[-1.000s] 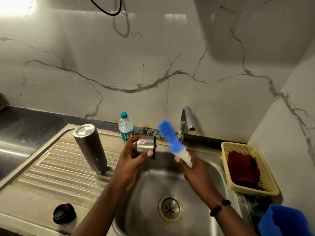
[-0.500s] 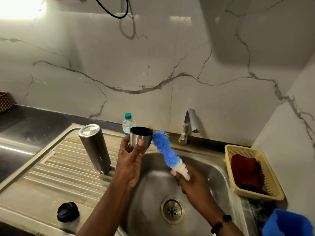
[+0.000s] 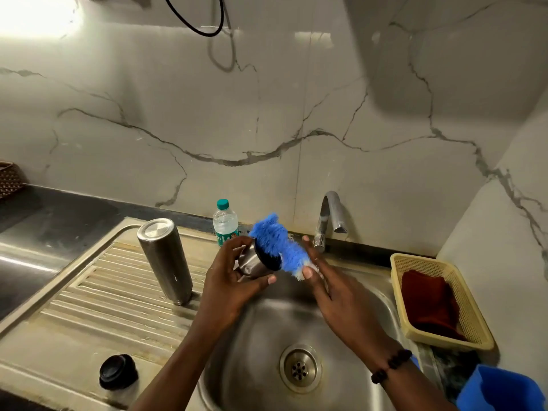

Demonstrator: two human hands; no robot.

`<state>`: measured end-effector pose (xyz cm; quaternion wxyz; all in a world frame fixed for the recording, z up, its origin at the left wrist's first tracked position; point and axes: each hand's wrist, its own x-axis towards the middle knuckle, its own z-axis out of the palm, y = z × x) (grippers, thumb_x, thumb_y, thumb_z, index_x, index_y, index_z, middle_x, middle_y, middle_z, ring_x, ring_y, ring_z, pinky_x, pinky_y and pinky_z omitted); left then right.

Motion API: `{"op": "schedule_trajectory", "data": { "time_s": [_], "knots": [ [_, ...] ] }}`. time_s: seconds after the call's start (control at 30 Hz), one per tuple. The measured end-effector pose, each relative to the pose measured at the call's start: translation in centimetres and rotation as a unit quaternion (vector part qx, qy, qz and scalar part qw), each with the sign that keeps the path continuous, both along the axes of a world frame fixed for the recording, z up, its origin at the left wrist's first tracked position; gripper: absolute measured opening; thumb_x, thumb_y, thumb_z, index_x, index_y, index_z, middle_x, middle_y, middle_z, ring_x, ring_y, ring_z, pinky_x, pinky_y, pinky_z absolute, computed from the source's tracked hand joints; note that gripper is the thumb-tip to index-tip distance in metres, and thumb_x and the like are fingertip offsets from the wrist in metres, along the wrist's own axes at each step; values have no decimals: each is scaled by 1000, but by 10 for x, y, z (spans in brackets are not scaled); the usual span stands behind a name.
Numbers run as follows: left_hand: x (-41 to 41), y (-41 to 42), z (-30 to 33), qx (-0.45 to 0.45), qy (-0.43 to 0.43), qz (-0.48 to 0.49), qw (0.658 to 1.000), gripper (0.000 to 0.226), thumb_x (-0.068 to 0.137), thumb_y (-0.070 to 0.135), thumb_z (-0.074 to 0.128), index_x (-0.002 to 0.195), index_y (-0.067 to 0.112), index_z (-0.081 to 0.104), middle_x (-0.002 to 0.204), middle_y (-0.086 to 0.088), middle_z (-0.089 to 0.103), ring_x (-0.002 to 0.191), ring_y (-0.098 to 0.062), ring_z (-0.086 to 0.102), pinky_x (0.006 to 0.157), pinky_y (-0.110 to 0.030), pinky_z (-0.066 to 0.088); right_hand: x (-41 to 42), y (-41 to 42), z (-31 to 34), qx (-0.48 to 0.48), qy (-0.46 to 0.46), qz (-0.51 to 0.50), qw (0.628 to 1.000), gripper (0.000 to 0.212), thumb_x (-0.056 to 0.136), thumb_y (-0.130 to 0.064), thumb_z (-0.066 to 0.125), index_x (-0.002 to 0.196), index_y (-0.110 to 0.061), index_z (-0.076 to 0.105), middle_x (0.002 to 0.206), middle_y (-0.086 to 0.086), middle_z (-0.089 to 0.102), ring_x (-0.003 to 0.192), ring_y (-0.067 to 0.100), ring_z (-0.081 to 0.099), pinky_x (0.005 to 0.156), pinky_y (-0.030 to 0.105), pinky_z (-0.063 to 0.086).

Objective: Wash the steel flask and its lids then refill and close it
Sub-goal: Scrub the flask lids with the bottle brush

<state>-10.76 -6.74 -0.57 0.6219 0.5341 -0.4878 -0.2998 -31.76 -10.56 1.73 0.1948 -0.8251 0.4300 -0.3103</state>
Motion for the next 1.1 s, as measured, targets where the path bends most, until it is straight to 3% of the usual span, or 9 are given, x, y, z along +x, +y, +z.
{"op": "schedule_trajectory", "data": {
  "time_s": [0.2,0.33,0.47,0.6,0.77,0.83,0.9,1.0,1.1],
  "knots": [
    [3,1,6,-48,6,20,999,77,63,5,91,127,23,53,128,0,63,123,-22,60,96,-43,57,-10,-10,-11,4,-14,-29,999,47,95,-62,32,141,-65,22,101,1,73,83,9,67,73,34,57],
    [9,0,9,-65,37,30,997,75,67,-2,86,129,17,48,126,6,63,119,-20,63,93,-39,58,-19,-2,-27,1,17,-28,999,45,97,-63,31,142,-61,28,105,-9,73,79,-4,63,65,7,46],
    [7,-9,14,-79,70,50,993,76,66,2,88,128,18,48,126,5,63,117,-19,65,85,-30,58,-14,19,-42,38,-31,-39,998,41,96,-63,35,137,-67,30,111,-17,70,96,2,66,78,22,55],
    [-3,-9,16,-79,86,41,992,67,71,-12,78,126,12,47,111,13,69,104,-10,68,82,-22,56,-7,17,-33,75,-156,-65,983,46,91,-56,44,135,-65,38,116,-46,55,112,-19,52,84,5,41],
    [-5,-3,14,-68,138,19,988,56,75,19,85,122,27,55,116,0,69,107,-19,68,82,-28,57,-3,3,-15,80,-116,-61,988,47,89,-62,40,135,-66,35,113,-24,67,97,-9,61,76,9,47],
    [-10,-2,17,-57,175,5,983,52,75,33,85,120,35,59,114,4,71,104,-15,69,77,-26,57,-3,3,-11,79,-145,-51,985,47,92,-55,46,138,-59,39,118,-24,67,105,-9,61,82,11,49],
    [-9,-5,16,-45,190,4,981,46,78,28,76,121,32,60,117,4,71,109,-15,69,79,-25,57,0,7,-10,90,-148,-27,984,49,92,-52,48,140,-55,41,126,-26,61,112,-15,55,86,5,44],
    [-5,-5,14,-42,189,-2,981,52,80,23,75,129,33,57,124,4,68,113,-15,67,81,-24,56,4,9,-11,119,-153,-25,981,48,89,-55,46,136,-59,39,125,-25,60,103,-29,48,77,-4,38],
    [-5,-2,17,-39,172,-22,984,61,78,13,70,134,32,52,119,17,69,111,-6,66,78,-21,56,-1,10,-20,123,-177,-28,976,49,89,-55,49,137,-56,42,127,-28,59,112,-23,49,84,-1,39]
  ]
}}
